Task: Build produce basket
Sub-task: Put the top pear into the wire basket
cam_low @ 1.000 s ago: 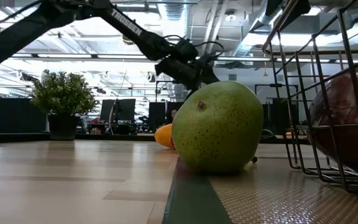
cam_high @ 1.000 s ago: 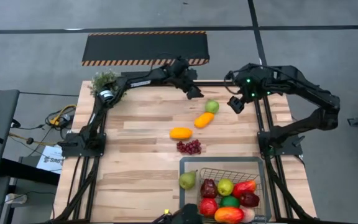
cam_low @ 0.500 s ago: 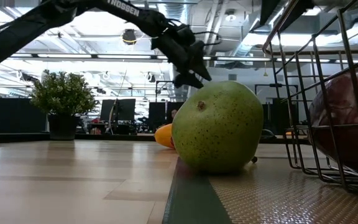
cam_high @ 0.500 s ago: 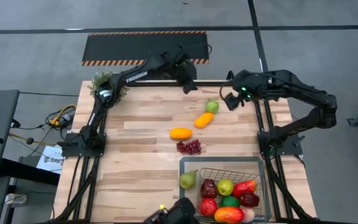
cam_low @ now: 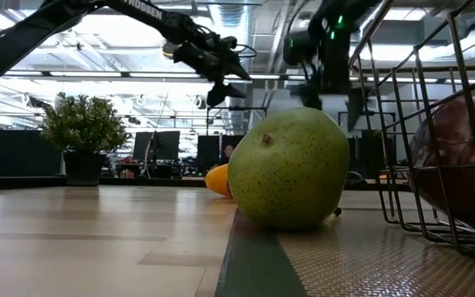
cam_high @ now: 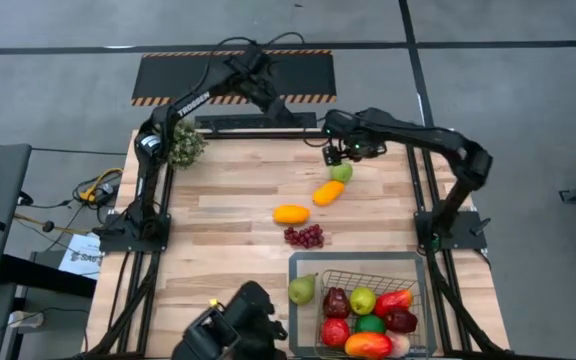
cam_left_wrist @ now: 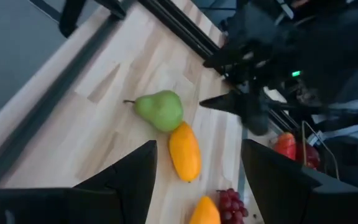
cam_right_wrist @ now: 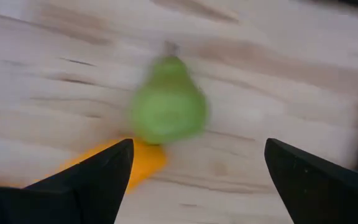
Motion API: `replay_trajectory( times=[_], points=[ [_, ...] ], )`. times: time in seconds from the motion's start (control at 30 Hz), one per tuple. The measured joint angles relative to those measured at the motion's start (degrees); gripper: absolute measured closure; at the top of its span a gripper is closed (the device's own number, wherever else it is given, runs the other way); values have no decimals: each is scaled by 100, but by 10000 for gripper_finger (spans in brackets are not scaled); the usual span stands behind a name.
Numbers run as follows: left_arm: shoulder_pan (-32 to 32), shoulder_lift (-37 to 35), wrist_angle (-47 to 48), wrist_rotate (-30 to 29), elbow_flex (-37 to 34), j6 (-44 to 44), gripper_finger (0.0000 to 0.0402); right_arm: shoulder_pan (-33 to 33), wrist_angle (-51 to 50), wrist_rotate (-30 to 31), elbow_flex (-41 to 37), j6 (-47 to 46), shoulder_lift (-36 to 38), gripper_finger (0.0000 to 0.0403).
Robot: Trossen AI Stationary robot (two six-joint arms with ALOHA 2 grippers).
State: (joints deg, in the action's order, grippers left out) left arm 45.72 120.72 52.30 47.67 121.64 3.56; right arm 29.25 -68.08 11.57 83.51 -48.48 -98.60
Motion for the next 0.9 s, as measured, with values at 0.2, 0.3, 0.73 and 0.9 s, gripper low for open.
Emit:
replay_trajectory(
  times=[0.2,0.3,0.73,0.9],
  points=[
    [148,-52,-50,-44,-2,-65,181,240,204,-444,-88,-77,-499,21],
    [141,-48,-43,-360,-2,-184,181,286,284,-730,-77,-176,-787,21],
    [150,-11,-86,-969,-2,-462,181,396,273,-997,-62,-557,-1130,21],
    [150,122,-62,-923,-4,-484,181,416,90,-1143,126,-485,-758,21]
  ],
)
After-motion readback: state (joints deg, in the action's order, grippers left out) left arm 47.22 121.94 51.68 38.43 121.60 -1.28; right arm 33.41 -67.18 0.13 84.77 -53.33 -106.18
